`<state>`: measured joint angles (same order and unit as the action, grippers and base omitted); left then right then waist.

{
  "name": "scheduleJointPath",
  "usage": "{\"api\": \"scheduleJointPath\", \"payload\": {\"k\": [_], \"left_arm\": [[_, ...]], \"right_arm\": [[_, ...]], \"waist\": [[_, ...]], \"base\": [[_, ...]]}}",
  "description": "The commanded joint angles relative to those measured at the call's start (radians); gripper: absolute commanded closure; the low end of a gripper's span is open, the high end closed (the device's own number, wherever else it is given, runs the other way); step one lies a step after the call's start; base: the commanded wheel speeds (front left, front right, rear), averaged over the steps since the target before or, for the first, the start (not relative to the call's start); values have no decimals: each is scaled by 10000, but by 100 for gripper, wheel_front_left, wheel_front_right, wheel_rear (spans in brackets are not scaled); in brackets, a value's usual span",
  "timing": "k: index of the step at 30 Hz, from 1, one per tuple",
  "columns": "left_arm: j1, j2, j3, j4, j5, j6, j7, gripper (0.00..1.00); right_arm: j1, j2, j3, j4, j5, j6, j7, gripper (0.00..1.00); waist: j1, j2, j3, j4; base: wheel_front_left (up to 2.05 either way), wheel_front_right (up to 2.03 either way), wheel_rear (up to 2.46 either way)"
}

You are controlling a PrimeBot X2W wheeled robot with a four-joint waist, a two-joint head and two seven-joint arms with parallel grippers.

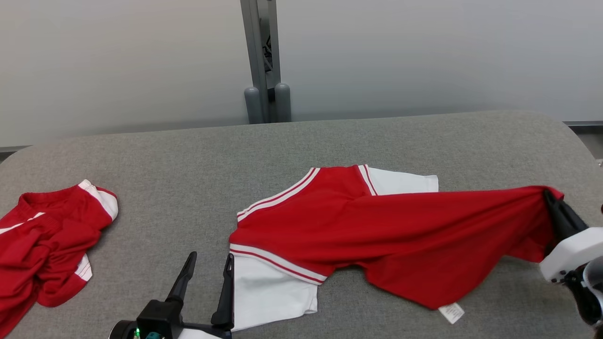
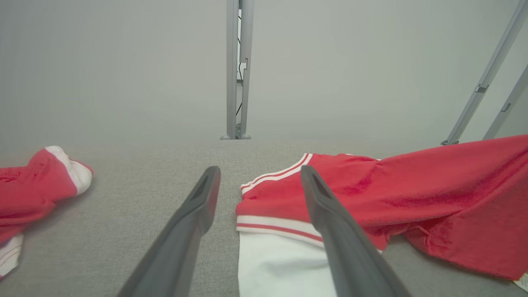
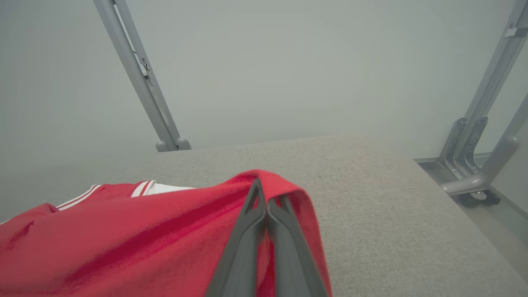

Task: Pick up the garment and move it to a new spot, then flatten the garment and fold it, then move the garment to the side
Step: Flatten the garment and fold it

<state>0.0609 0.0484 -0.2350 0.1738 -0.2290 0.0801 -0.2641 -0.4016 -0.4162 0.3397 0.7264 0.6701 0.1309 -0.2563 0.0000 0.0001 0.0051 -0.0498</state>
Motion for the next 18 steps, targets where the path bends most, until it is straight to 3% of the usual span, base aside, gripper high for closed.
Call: {"api": "scheduleJointPath", "payload": {"k": [1, 6, 18], "left_arm": [[-140, 41, 10, 22, 49, -42, -5, 0], [-321, 41, -24, 107, 183, -153, -5, 0], [-763, 38, -164, 312, 452, -459, -5, 0]], "right_arm": [[-255, -150, -66, 136, -127, -3, -37, 100], [-1321, -337, -210, 1331, -888, -3, 13, 100], [-3954, 1253, -155, 3658, -2091, -3, -115, 100]], "waist": [[0, -1, 36, 59], [0, -1, 272, 334], [0, -1, 845, 953]], "base": [[0, 0, 0], [0, 0, 0], [0, 0, 0]]}}
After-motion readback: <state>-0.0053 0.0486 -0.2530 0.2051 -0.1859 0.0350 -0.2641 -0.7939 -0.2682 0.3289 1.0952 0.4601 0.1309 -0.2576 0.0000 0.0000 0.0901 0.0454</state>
